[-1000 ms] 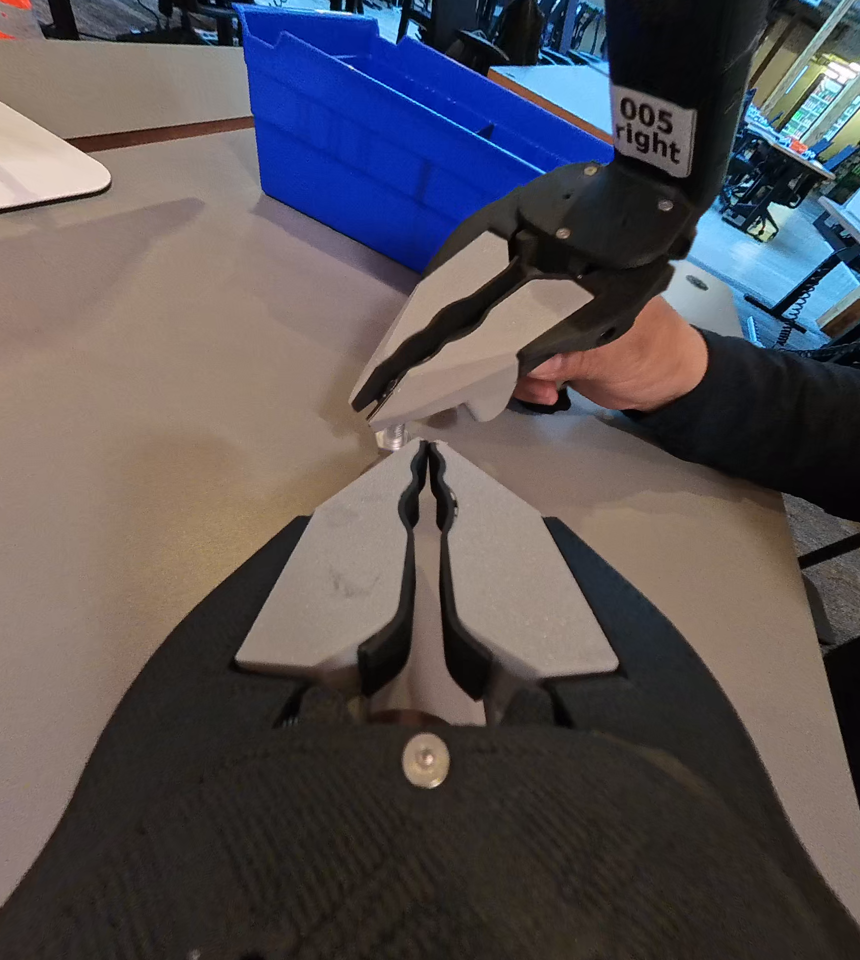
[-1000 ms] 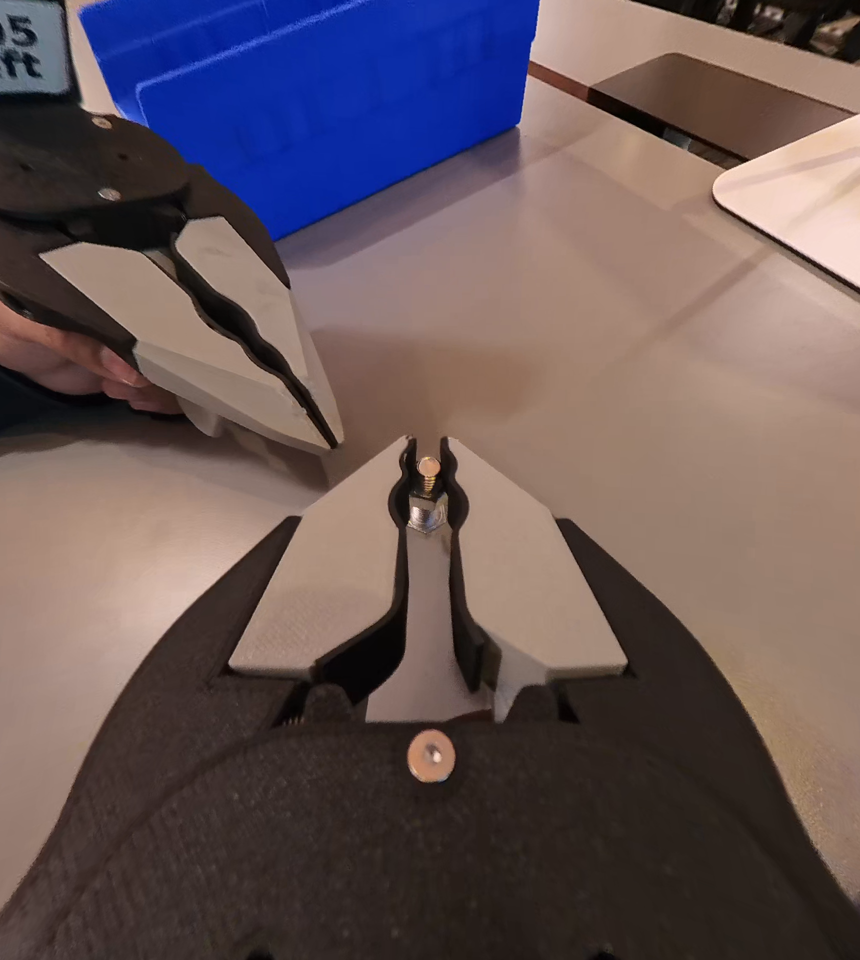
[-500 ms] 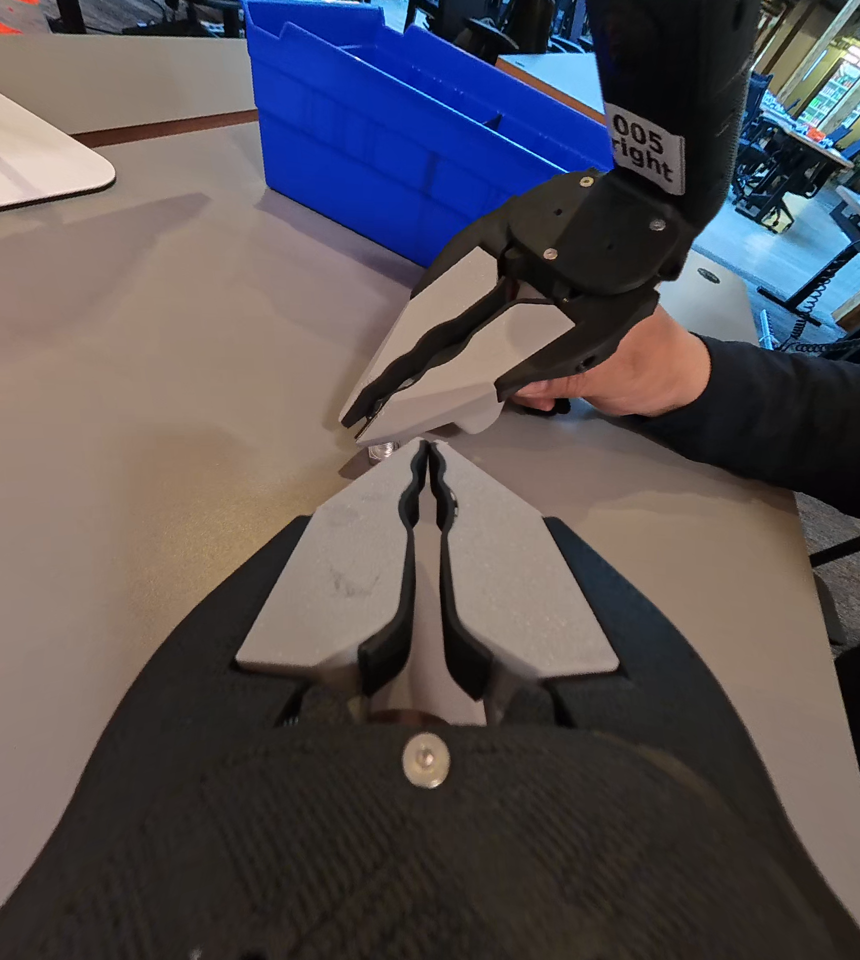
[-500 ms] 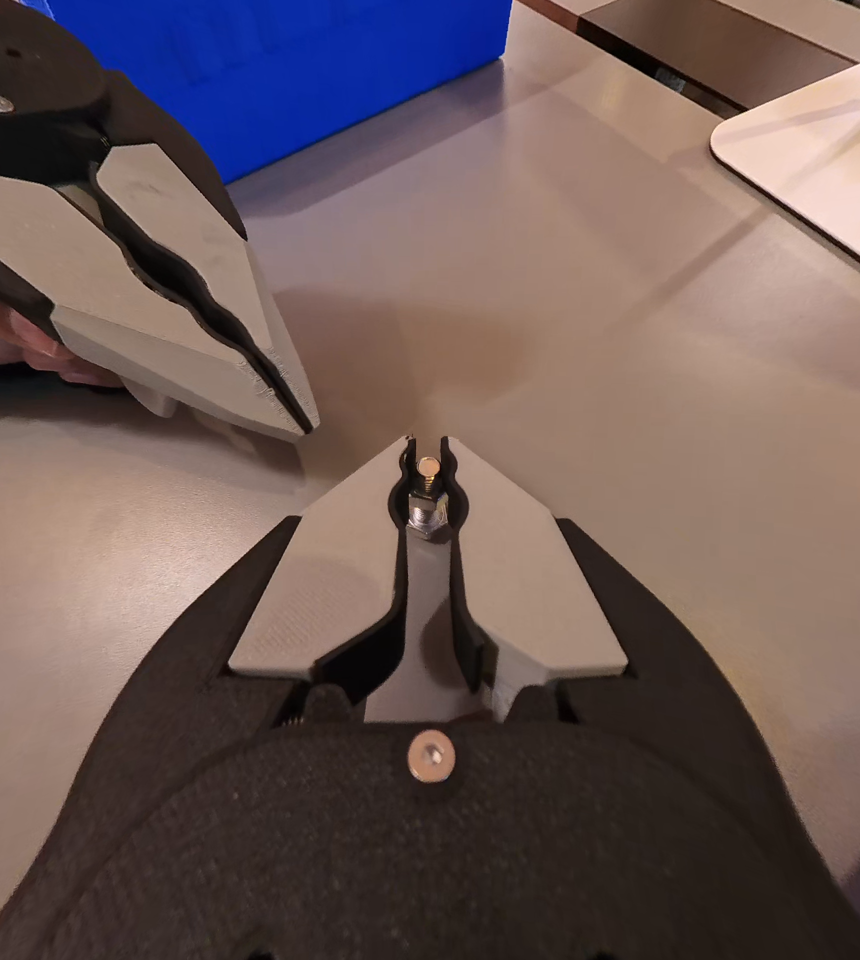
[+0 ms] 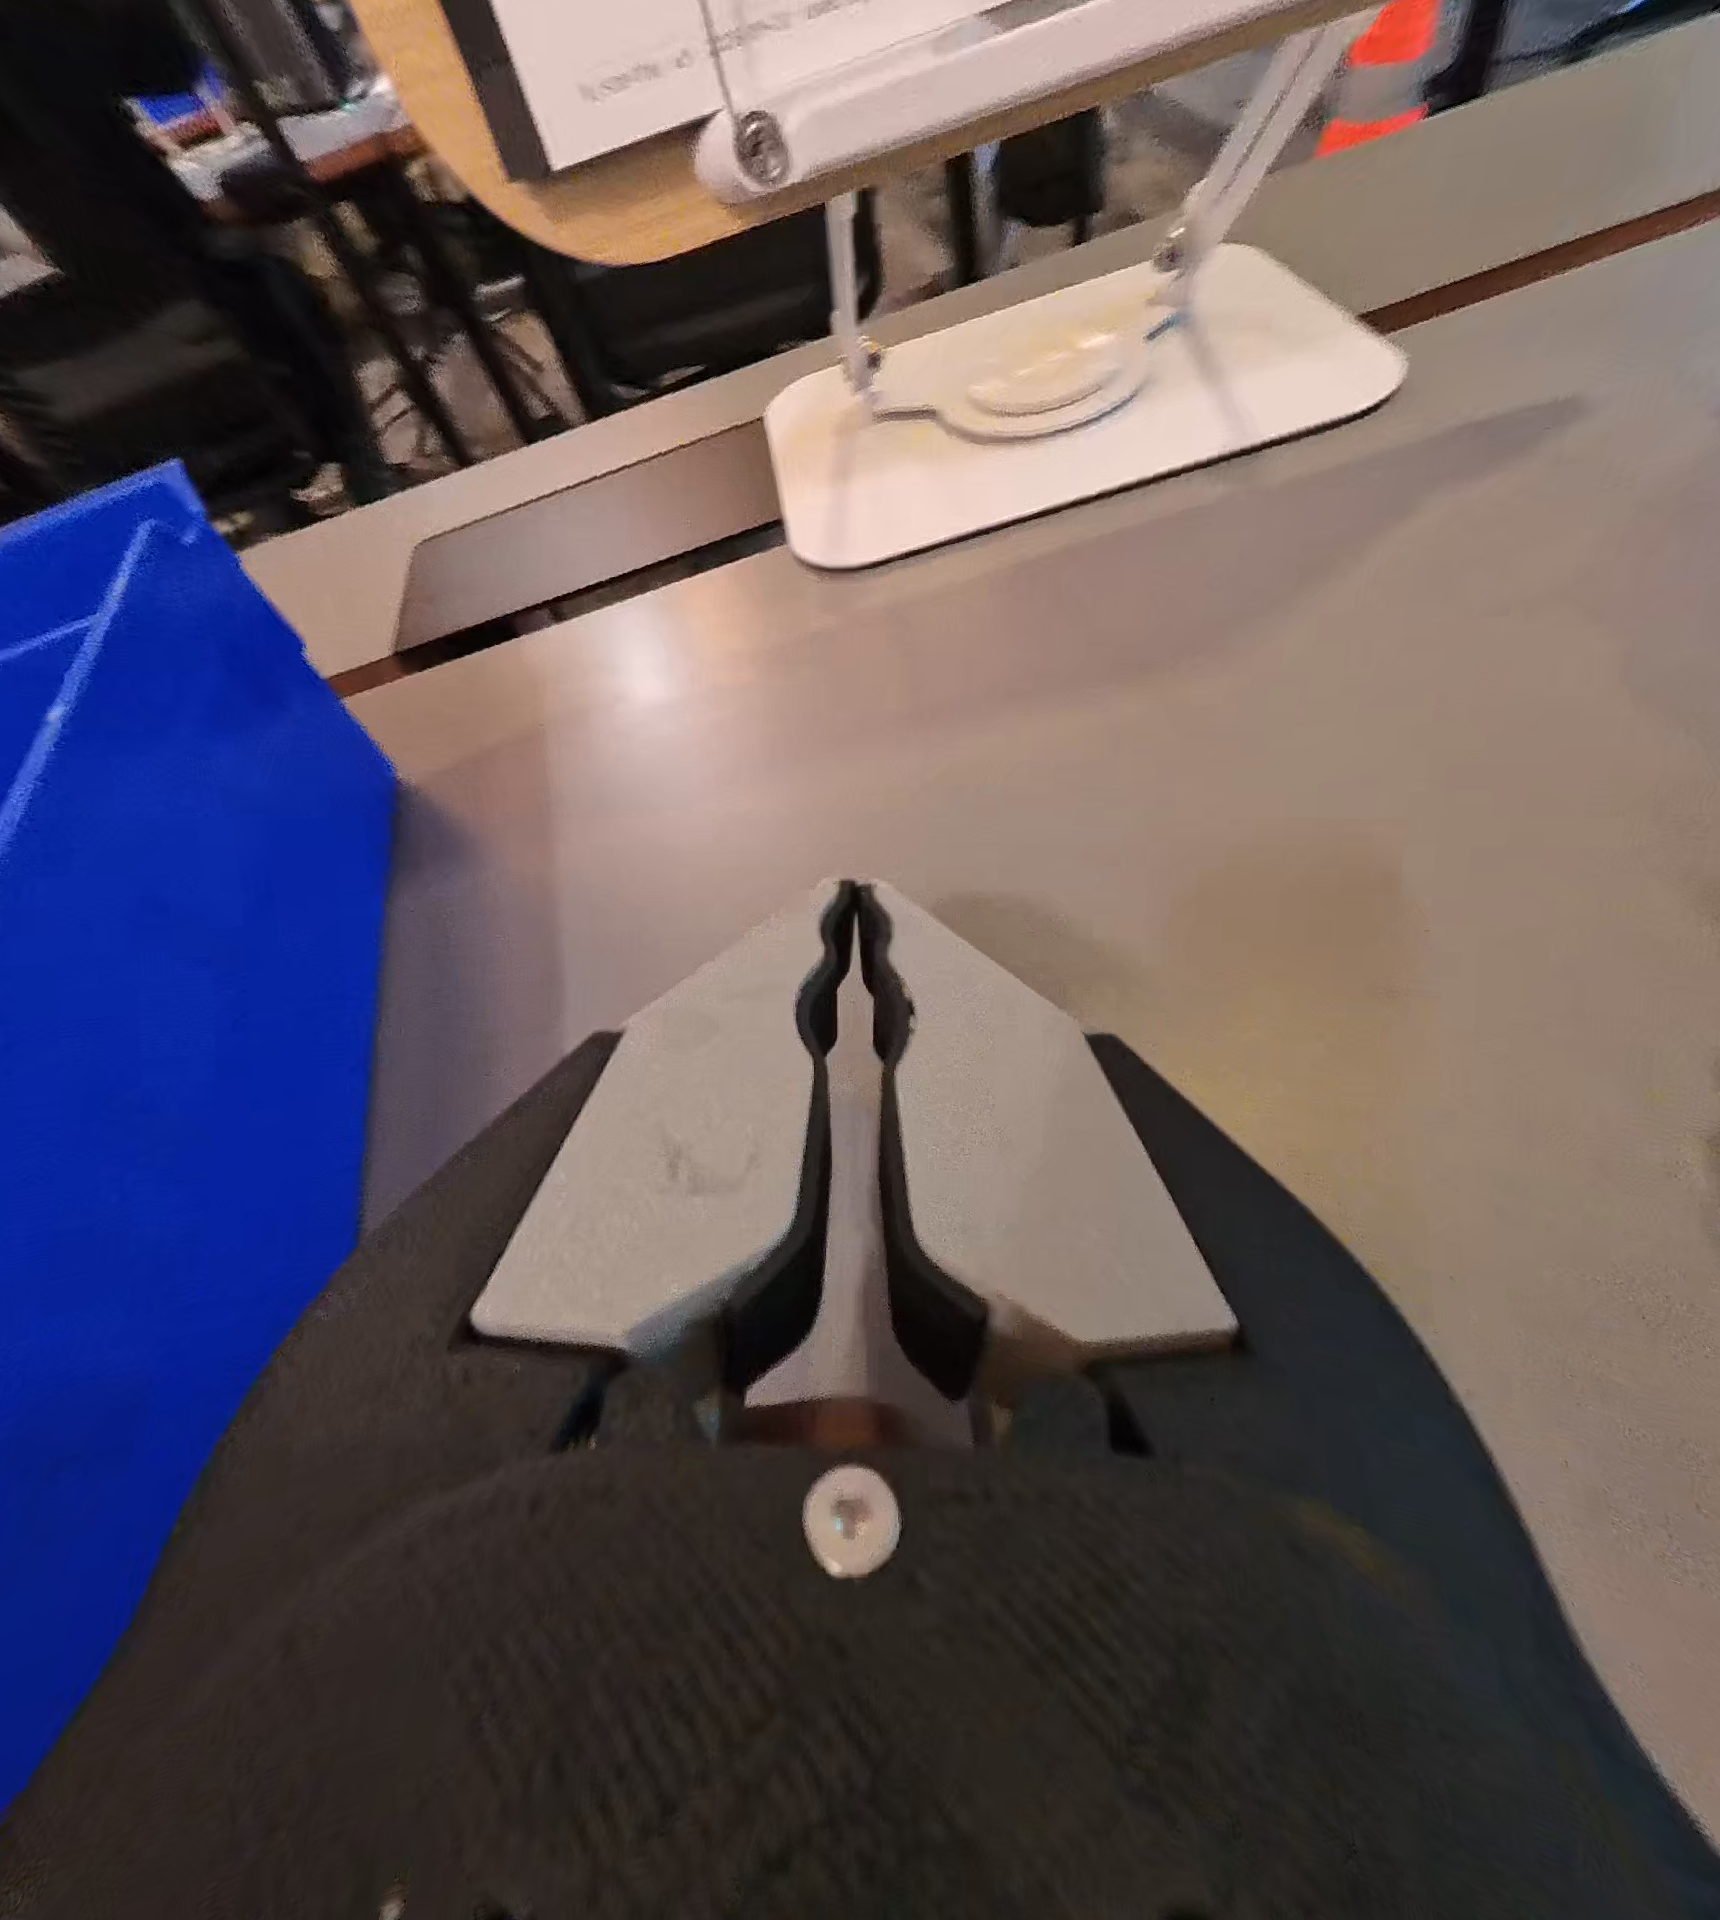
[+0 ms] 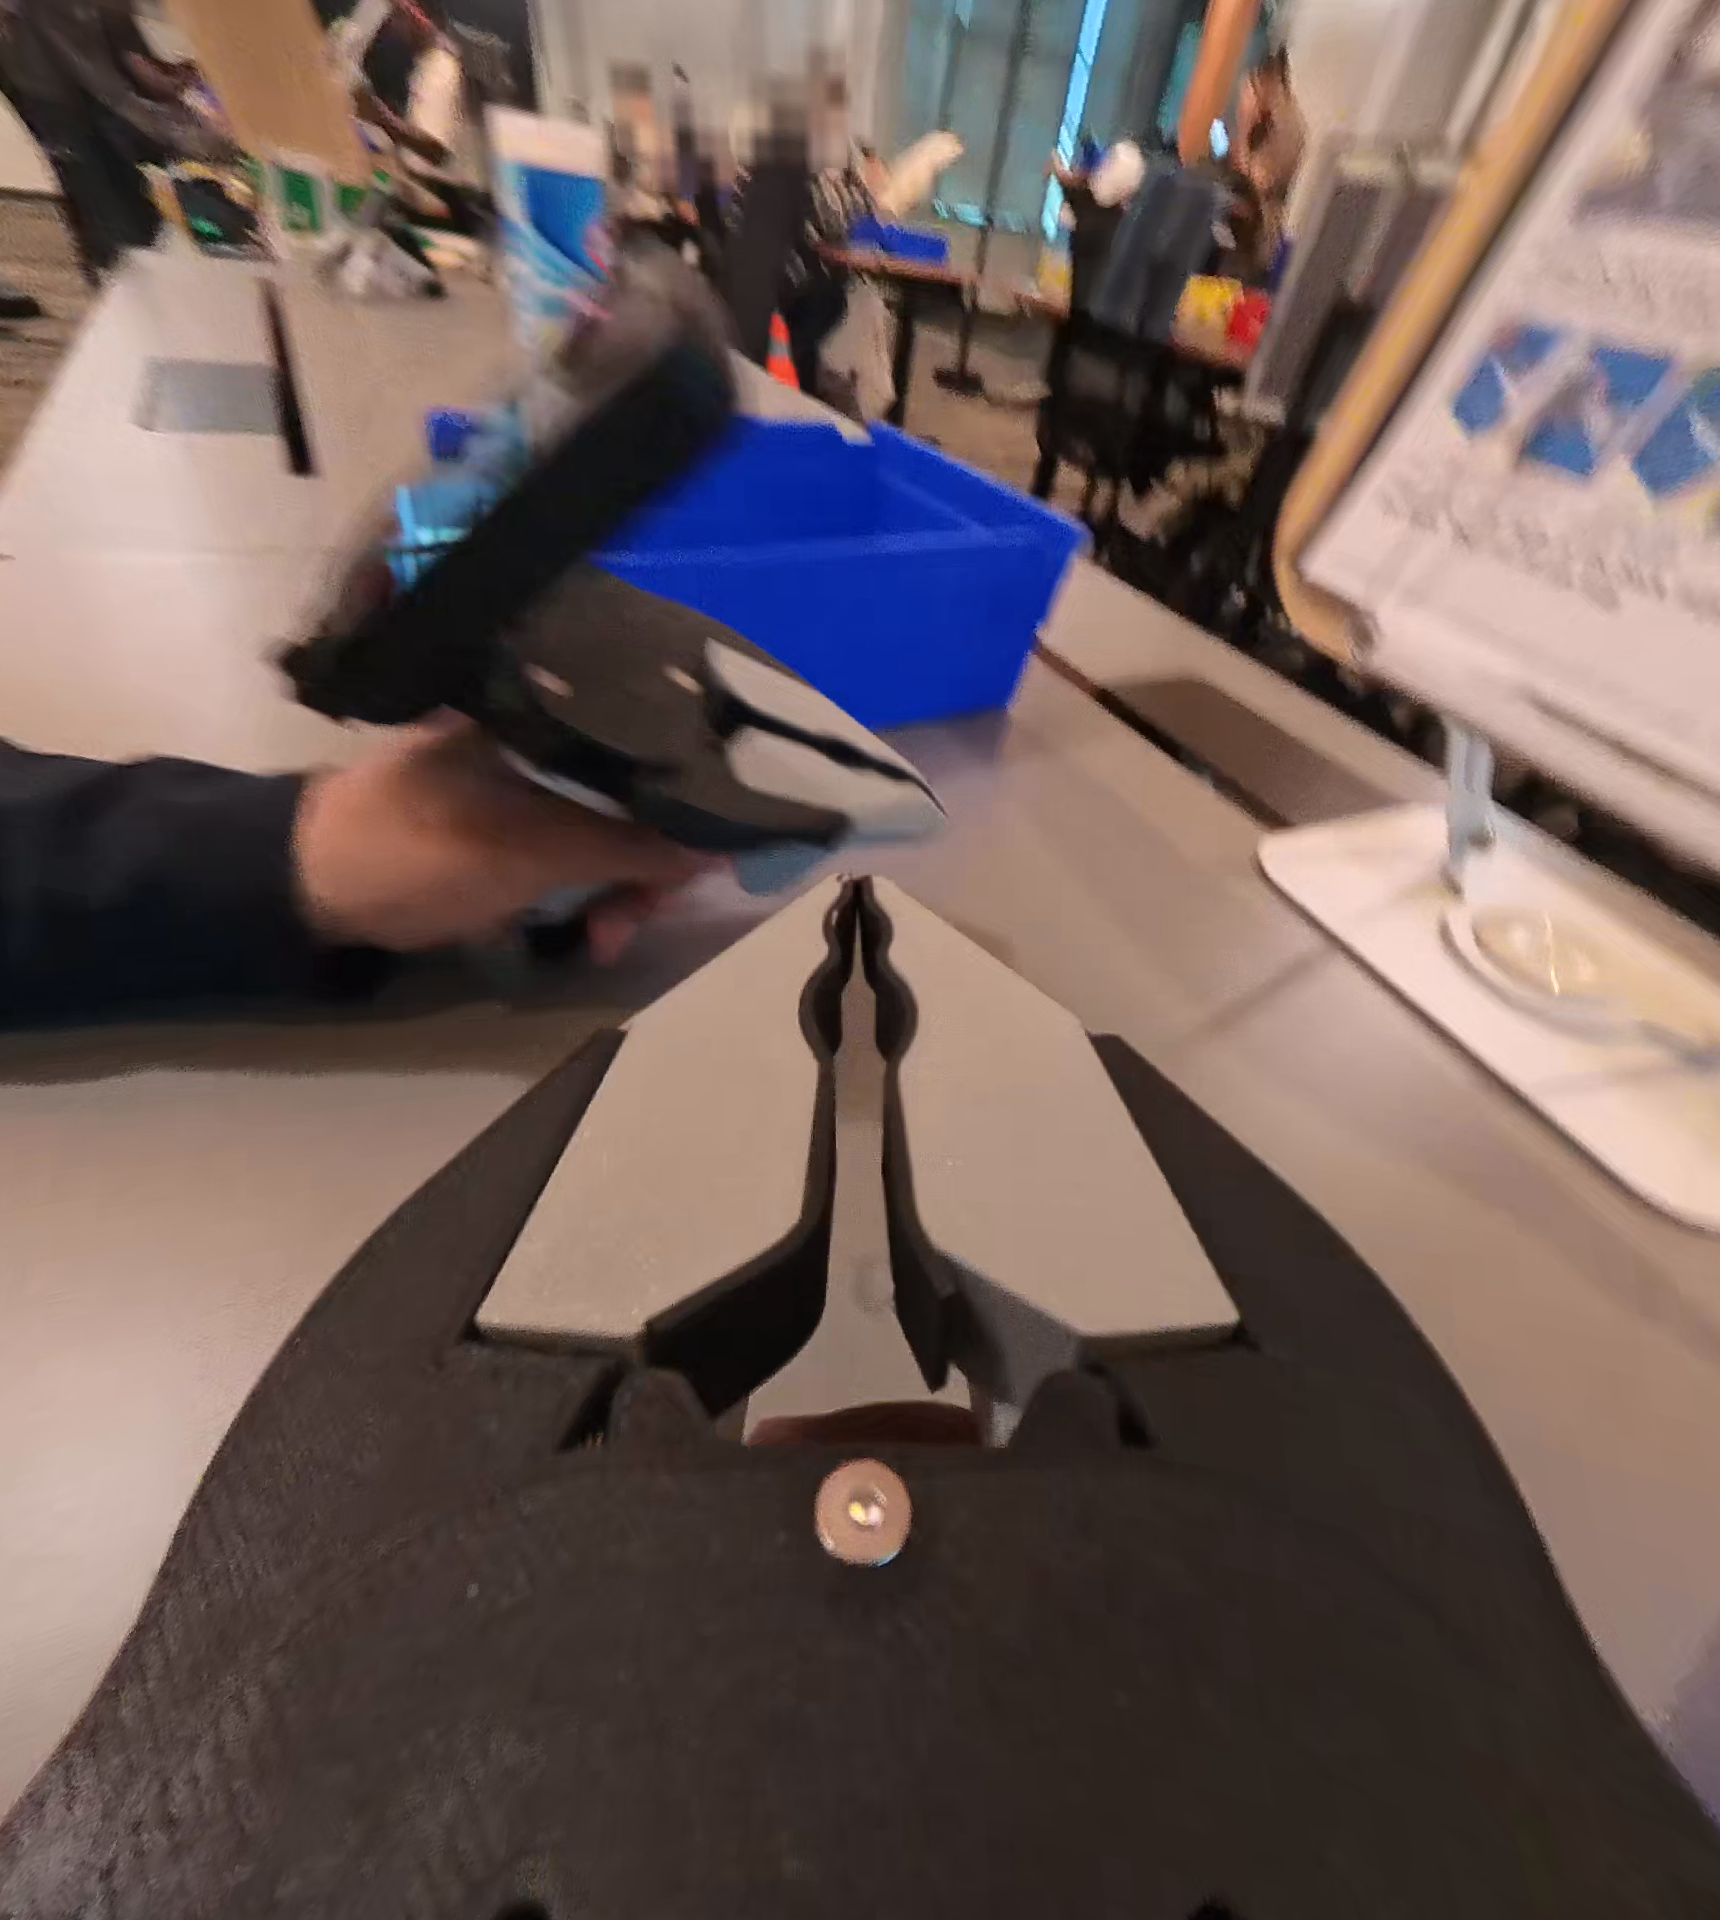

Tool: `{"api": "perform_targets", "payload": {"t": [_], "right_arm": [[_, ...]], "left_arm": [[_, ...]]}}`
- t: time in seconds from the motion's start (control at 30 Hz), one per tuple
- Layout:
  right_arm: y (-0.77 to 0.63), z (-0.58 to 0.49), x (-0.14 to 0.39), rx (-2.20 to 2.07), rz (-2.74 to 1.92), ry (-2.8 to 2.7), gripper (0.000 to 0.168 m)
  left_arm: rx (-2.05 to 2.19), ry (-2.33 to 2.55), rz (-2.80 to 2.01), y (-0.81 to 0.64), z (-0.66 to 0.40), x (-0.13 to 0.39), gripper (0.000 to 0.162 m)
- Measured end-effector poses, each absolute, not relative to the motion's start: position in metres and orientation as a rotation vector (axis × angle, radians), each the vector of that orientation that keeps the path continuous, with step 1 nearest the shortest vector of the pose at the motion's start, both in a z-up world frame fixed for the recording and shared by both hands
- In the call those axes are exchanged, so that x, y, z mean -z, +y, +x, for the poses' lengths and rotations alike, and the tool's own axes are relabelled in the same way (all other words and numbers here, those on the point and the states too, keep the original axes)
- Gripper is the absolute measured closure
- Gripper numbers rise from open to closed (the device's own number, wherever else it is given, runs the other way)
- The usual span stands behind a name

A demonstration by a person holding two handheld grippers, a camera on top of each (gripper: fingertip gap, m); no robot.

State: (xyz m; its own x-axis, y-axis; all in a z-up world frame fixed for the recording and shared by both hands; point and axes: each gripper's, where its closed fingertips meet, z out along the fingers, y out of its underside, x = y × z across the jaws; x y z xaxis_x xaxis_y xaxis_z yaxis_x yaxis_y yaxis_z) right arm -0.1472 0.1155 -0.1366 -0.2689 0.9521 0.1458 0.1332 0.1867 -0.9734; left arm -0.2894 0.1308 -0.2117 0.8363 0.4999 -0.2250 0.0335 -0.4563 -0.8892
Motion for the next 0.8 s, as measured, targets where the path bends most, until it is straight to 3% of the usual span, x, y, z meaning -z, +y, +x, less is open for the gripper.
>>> {"api": "perform_targets", "payload": {"t": [0.13,0.8], "right_arm": [[0.055,-0.141,0.114,-1.116,-0.846,-1.621,0.168],[0.021,-0.159,0.141,-0.820,-0.824,-1.715,0.168]], "left_arm": [[-0.733,-0.423,-2.005,0.127,-0.301,0.213,0.162],[-1.051,-0.298,-2.078,0.127,-0.305,0.225,0.162]]}}
